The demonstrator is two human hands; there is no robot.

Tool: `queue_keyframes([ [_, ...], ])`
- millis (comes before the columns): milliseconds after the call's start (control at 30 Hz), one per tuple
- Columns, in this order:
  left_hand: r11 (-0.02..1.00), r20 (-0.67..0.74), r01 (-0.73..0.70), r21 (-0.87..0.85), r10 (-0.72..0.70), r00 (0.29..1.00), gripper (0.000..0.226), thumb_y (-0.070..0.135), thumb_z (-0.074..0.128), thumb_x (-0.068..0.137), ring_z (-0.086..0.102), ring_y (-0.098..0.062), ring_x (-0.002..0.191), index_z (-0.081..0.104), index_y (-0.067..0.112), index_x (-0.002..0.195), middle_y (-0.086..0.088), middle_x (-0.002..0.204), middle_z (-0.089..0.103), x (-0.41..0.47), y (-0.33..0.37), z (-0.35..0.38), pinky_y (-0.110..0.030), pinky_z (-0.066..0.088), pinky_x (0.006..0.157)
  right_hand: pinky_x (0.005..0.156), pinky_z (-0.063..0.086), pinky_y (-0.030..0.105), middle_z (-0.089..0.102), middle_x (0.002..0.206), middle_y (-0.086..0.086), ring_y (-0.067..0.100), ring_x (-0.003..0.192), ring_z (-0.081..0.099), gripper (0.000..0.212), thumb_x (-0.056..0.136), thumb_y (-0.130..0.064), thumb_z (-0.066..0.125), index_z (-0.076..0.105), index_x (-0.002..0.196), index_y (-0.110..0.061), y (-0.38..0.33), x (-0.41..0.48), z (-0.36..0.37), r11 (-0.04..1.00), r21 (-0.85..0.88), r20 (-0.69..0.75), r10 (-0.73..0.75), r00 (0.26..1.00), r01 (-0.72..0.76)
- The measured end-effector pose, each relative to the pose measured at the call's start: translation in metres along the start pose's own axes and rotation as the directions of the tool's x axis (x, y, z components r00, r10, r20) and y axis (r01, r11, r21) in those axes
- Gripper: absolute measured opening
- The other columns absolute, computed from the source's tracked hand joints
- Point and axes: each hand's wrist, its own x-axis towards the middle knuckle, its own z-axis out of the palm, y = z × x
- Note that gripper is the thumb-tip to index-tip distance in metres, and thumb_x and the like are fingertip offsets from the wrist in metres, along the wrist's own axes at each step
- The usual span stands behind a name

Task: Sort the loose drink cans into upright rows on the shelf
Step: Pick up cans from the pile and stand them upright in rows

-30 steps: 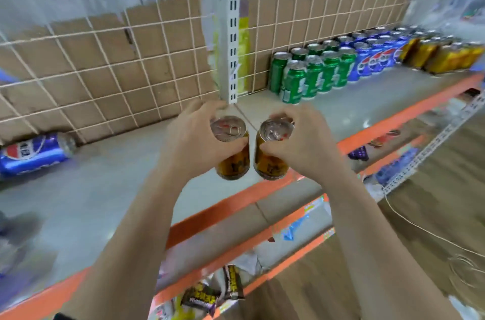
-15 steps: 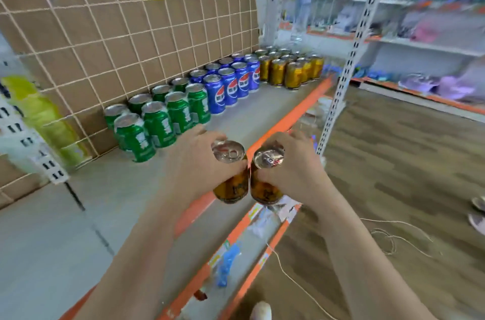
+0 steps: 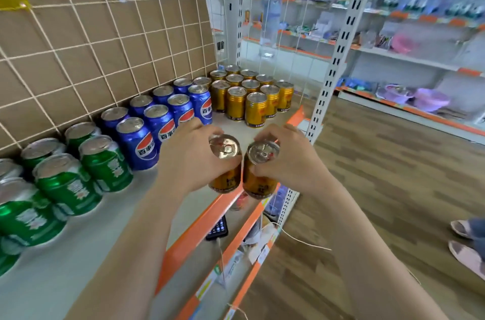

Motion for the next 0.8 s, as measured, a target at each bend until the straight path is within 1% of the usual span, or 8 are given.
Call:
queue_keyframes([
  [100, 0.998, -0.003, 0.025, 0.060, -0.025, 1.000, 0.062, 0.068, 0.061, 0.067, 0.046, -0.016, 0.111, 0.056, 0.034, 0.118, 0.006, 0.106, 0.050, 0.033, 0.006, 0.009, -0.026, 0.032, 0.073, 0.079, 0.038, 0.029, 0.055, 0.097, -0.005, 0.020, 0.100, 0.048, 0.045, 0.059, -0.025, 0.079, 0.059, 0.099, -0.028, 0.015, 0.040, -0.007, 0.998, 0.019, 0.043, -0.060, 0.997, 0.059],
  [200, 0.995, -0.048, 0.082, 0.060, -0.080, 0.996, 0.056, 0.066, 0.062, 0.067, 0.047, -0.014, 0.104, 0.058, 0.036, 0.114, 0.010, 0.095, 0.042, 0.064, 0.011, 0.018, -0.026, 0.032, 0.071, 0.081, 0.043, 0.030, 0.057, 0.101, -0.005, 0.019, 0.100, 0.051, 0.044, 0.058, -0.027, 0.079, 0.056, 0.094, -0.034, 0.034, 0.083, -0.011, 0.992, 0.077, 0.079, -0.107, 0.991, 0.100],
  [333, 0.980, -0.135, 0.182, 0.078, -0.171, 0.976, 0.051, 0.065, 0.063, 0.065, 0.049, -0.014, 0.098, 0.061, 0.036, 0.107, 0.012, 0.090, 0.038, 0.106, 0.018, 0.034, -0.026, 0.032, 0.069, 0.069, 0.039, 0.015, 0.061, 0.101, -0.007, 0.011, 0.095, 0.055, 0.048, 0.058, -0.024, 0.080, 0.060, 0.102, -0.029, 0.059, 0.140, -0.021, 0.969, 0.129, 0.157, -0.230, 0.960, 0.211],
  [500, 0.935, -0.315, 0.353, 0.022, -0.329, 0.890, 0.061, 0.075, 0.048, 0.055, 0.056, -0.014, 0.096, 0.064, 0.038, 0.101, 0.012, 0.094, 0.056, 0.156, 0.030, 0.054, -0.030, 0.044, 0.075, 0.066, 0.040, 0.010, 0.062, 0.090, -0.016, -0.001, 0.084, 0.057, 0.042, 0.060, -0.022, 0.081, 0.061, 0.096, -0.029, 0.084, 0.222, -0.042, 0.904, 0.281, 0.278, -0.398, 0.874, 0.322],
  [567, 0.907, -0.353, 0.421, -0.025, -0.402, 0.845, 0.061, 0.075, 0.045, 0.052, 0.056, -0.012, 0.090, 0.065, 0.039, 0.097, 0.014, 0.089, 0.052, 0.175, 0.038, 0.056, -0.029, 0.044, 0.070, 0.065, 0.040, 0.011, 0.061, 0.088, -0.017, -0.002, 0.082, 0.056, 0.040, 0.061, -0.022, 0.080, 0.063, 0.096, -0.029, 0.092, 0.255, -0.049, 0.882, 0.329, 0.323, -0.439, 0.838, 0.336],
  [633, 0.875, -0.383, 0.481, -0.045, -0.460, 0.801, 0.058, 0.071, 0.051, 0.052, 0.057, -0.013, 0.093, 0.066, 0.040, 0.098, 0.016, 0.089, 0.052, 0.191, 0.045, 0.057, -0.027, 0.040, 0.069, 0.066, 0.041, 0.014, 0.061, 0.088, -0.016, -0.001, 0.082, 0.056, 0.037, 0.062, -0.022, 0.080, 0.063, 0.094, -0.030, 0.098, 0.282, -0.051, 0.862, 0.374, 0.360, -0.474, 0.803, 0.342],
  [700, 0.850, -0.417, 0.526, -0.040, -0.492, 0.764, 0.058, 0.071, 0.051, 0.053, 0.059, -0.015, 0.098, 0.067, 0.040, 0.100, 0.013, 0.095, 0.061, 0.206, 0.050, 0.058, -0.028, 0.042, 0.071, 0.064, 0.039, 0.012, 0.060, 0.086, -0.019, -0.004, 0.081, 0.054, 0.036, 0.063, -0.021, 0.080, 0.062, 0.092, -0.032, 0.103, 0.305, -0.054, 0.846, 0.396, 0.382, -0.505, 0.774, 0.356],
  [800, 0.848, -0.434, 0.530, -0.014, -0.483, 0.760, 0.072, 0.075, 0.041, 0.051, 0.058, -0.015, 0.092, 0.066, 0.037, 0.106, 0.008, 0.103, 0.063, 0.224, 0.052, 0.058, -0.027, 0.042, 0.069, 0.061, 0.037, 0.008, 0.058, 0.090, -0.020, -0.006, 0.084, 0.052, 0.037, 0.063, -0.021, 0.079, 0.062, 0.093, -0.033, 0.107, 0.335, -0.051, 0.839, 0.427, 0.395, -0.508, 0.765, 0.336],
])
